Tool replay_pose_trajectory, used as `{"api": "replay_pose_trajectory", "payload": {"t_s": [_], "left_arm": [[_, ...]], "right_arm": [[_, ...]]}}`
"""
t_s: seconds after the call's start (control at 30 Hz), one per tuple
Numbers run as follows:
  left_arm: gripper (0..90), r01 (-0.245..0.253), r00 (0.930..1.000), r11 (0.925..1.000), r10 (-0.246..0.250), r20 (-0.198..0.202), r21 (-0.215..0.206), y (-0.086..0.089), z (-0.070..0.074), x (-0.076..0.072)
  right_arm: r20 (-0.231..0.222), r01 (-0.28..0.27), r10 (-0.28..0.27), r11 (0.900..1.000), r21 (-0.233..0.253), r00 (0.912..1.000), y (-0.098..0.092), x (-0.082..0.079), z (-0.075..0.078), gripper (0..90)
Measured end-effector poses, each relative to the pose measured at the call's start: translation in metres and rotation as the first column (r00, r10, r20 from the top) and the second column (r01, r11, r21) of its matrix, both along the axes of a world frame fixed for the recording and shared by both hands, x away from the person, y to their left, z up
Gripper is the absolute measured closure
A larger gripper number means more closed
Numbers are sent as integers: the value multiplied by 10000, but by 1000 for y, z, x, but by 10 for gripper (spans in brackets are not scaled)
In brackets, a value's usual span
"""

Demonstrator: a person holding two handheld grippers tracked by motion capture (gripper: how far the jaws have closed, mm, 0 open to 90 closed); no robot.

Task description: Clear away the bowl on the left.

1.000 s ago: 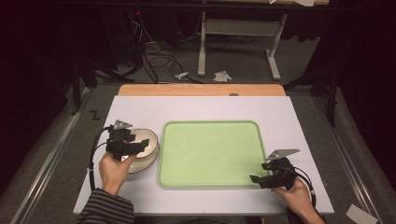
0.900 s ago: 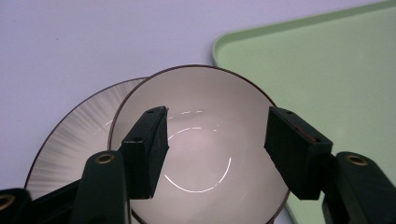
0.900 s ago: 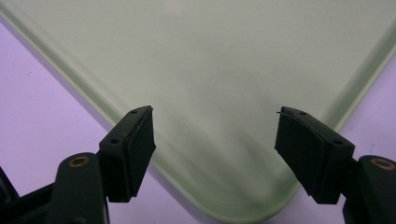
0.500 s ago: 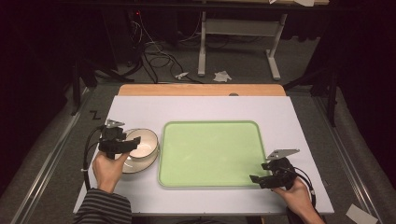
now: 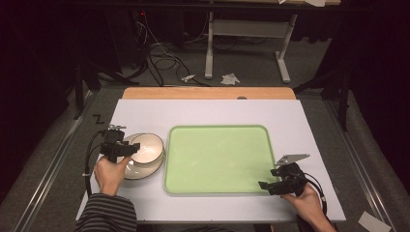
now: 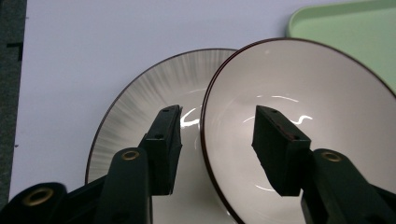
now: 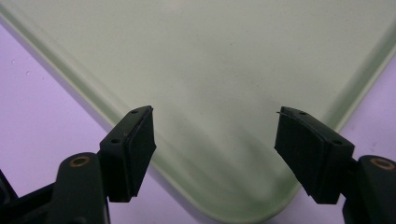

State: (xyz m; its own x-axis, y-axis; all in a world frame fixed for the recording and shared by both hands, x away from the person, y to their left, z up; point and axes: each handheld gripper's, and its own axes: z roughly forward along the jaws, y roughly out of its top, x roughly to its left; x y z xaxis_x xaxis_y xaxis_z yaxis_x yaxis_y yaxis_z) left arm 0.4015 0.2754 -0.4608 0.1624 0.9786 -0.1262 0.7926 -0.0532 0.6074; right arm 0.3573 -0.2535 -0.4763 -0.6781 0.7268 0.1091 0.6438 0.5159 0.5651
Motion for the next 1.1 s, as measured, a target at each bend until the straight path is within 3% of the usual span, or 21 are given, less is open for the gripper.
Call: {"api": "replay_pose_trajectory", "payload": {"t_s": [0.33,0.7,1.1], "left_arm": [[541,-329,9981,9992,317,-537,-217,6,-9,7],[610,-169,9952,9987,122,-972,-474,5,-15,12],[753,-60,9892,9955,-80,-1467,-941,7,-21,19]], "right_arm": [[15,-34,34,10000,-46,10000,0,1,0,297],[32,-48,48,10000,-17,10000,0,0,0,297],[92,-153,154,9999,-63,9998,0,0,0,299]]}}
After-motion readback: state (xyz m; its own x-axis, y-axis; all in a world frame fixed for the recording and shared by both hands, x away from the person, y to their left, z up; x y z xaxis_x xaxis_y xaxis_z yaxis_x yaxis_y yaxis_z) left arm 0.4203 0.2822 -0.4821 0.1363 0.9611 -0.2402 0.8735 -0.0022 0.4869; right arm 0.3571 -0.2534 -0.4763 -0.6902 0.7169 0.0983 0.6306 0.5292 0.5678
